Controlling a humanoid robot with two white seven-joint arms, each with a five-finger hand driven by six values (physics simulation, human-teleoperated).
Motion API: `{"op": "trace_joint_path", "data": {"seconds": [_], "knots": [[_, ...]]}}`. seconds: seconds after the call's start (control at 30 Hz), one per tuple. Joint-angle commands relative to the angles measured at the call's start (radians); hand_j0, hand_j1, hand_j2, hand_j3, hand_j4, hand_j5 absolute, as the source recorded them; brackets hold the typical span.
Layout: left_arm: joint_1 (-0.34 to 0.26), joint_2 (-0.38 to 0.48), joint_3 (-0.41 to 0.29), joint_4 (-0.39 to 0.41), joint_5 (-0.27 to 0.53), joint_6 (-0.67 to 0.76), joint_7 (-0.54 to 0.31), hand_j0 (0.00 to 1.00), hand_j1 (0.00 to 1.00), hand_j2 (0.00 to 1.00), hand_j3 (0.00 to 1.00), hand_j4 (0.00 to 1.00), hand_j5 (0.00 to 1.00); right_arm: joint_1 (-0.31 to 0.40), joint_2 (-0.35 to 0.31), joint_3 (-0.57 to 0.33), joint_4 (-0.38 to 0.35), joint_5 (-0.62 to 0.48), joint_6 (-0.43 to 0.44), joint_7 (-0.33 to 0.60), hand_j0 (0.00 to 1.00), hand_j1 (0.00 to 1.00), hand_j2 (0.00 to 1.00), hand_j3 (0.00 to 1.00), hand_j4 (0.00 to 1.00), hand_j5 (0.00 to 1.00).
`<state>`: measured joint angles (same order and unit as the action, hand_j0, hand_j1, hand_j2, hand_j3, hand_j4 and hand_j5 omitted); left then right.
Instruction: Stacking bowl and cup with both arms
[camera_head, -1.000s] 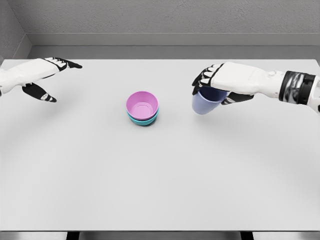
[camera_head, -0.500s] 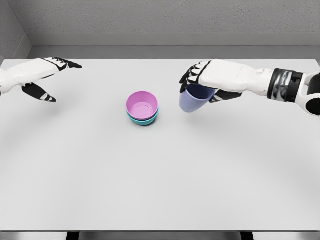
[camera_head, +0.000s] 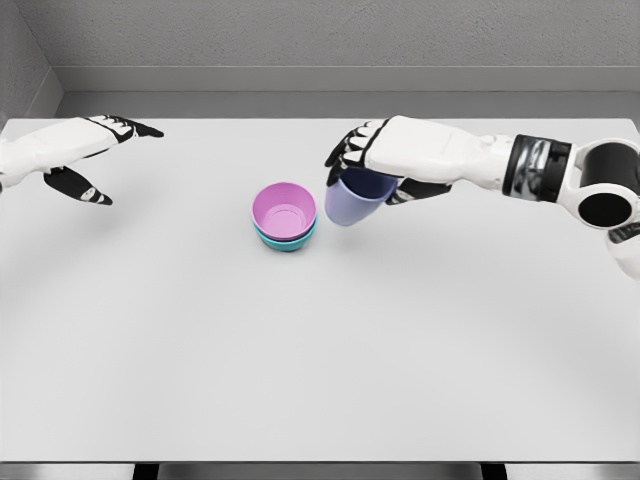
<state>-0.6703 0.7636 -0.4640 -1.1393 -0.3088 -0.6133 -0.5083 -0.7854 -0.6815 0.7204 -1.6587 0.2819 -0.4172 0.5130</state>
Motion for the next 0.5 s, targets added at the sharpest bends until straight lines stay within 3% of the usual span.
{"op": "trace_joint_path", "data": {"seconds": [0.0,0.47], "knots": [[0.0,0.002,0.001,0.0,0.007,0.002,0.001,1.0,1.0,1.0,1.0,1.0,1.0,0.0,0.013,0.001,0.0,-0.006,0.003,-0.001,0.6,0.6,0.6,0.6,0.6,0.6],[0.0,0.0,-0.001,0.0,0.007,0.002,0.001,1.0,1.0,1.0,1.0,1.0,1.0,-0.023,0.076,0.01,0.011,-0.001,0.034,-0.002,0.6,0.6,0.6,0.6,0.6,0.6]]}}
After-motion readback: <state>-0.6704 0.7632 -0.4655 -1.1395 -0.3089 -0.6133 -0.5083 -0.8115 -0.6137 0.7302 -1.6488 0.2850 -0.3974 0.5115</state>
